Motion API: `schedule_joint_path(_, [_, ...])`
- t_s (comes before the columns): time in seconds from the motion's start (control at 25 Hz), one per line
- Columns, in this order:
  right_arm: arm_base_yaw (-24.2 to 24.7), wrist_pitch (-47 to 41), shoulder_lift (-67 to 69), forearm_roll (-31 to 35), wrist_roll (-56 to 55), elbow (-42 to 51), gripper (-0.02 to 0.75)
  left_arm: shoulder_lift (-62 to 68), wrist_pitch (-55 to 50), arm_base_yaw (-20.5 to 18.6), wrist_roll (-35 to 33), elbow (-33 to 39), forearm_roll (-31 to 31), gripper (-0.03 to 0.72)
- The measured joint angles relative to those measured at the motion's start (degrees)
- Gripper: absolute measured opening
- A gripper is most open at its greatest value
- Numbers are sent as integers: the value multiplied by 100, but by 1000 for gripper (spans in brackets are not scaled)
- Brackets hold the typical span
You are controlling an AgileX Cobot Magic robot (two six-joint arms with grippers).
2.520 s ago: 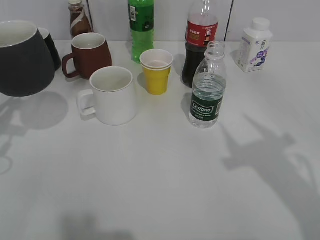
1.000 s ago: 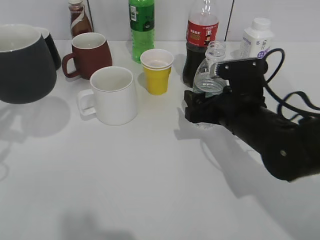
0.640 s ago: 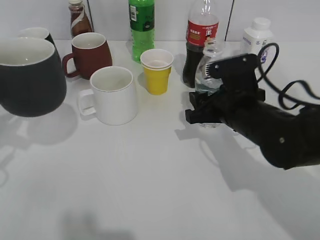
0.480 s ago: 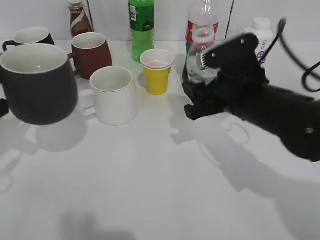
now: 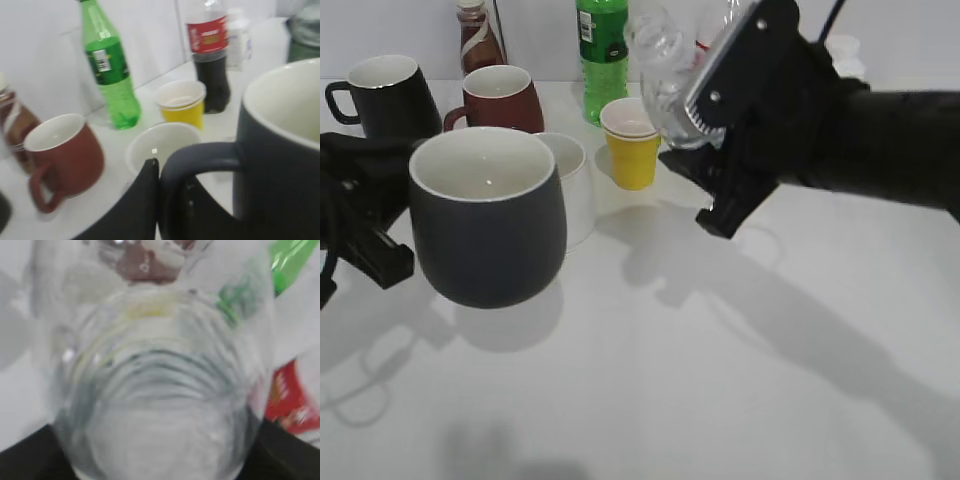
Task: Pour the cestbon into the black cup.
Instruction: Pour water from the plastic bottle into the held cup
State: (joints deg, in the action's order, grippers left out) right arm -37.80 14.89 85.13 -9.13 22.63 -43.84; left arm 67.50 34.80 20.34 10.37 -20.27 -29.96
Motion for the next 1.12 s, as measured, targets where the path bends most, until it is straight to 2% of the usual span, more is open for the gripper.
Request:
schedule_joint_path(0.4, [-349, -553, 109, -981, 875, -709, 462, 431, -15, 262, 5, -11, 74, 44])
schedule_joint_path(0.68, [-459, -629, 419, -1033, 1931, -819, 462, 449, -427, 681, 5, -302, 74, 43])
schedule_joint_path(1.12, [-461, -632, 461, -1009, 3258, -819, 462, 449, -493, 716, 5, -306, -111, 43])
